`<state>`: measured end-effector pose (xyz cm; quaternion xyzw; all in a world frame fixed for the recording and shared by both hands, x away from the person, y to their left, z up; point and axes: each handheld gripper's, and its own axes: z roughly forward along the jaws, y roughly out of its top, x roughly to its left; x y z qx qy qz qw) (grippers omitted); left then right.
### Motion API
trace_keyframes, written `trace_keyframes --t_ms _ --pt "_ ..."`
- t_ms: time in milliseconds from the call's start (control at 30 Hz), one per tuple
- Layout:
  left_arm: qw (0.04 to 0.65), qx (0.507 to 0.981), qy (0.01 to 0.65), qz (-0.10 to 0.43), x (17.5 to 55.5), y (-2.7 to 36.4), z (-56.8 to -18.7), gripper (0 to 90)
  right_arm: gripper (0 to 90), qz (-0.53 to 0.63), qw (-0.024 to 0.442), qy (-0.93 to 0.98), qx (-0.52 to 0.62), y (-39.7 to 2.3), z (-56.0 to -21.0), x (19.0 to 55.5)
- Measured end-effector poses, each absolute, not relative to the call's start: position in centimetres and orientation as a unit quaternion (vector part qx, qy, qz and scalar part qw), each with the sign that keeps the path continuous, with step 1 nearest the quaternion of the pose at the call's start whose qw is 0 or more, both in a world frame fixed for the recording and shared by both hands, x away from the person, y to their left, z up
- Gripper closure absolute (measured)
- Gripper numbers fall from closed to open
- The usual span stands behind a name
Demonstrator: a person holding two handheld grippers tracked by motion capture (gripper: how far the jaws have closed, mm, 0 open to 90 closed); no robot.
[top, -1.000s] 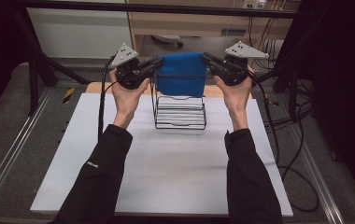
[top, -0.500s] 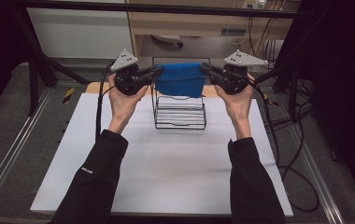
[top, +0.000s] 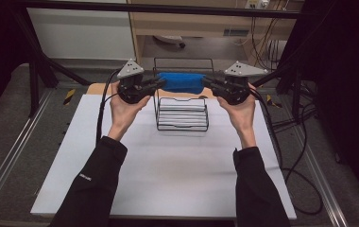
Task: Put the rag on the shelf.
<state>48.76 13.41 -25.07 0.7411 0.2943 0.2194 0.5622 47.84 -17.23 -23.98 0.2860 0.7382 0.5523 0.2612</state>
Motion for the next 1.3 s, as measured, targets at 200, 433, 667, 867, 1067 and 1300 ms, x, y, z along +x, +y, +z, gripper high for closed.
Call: trace_keyframes --t_ms 200,433,667,867,1067,1300 --pt "0.554 0.747 0.297 0.216 48.3 13.9 -24.2 69.3 83.7 0.552 0.257 0.74 0.287 -17.3 -24.2 47.9" --pt "0.561 0.74 0.305 0.212 48.1 14.5 -22.0 63.4 83.6 0.549 0.258 0.743 0.284 -17.2 -24.4 47.8" --pt "0.563 0.739 0.308 0.206 48.4 14.1 -21.9 68.6 83.4 0.546 0.256 0.746 0.282 -17.3 -24.7 47.7" --pt "0.57 0.734 0.303 0.212 48.4 13.8 -20.9 74.5 83.4 0.542 0.257 0.749 0.279 -17.4 -24.8 47.7" --pt "0.565 0.739 0.304 0.204 48.5 13.5 -20.5 80.4 83.3 0.539 0.259 0.752 0.277 -17.3 -25.0 47.6" --pt "0.518 0.776 0.311 0.181 49.1 12.8 -22.4 89.7 82.8 0.539 0.259 0.752 0.277 -17.3 -25.0 47.6"
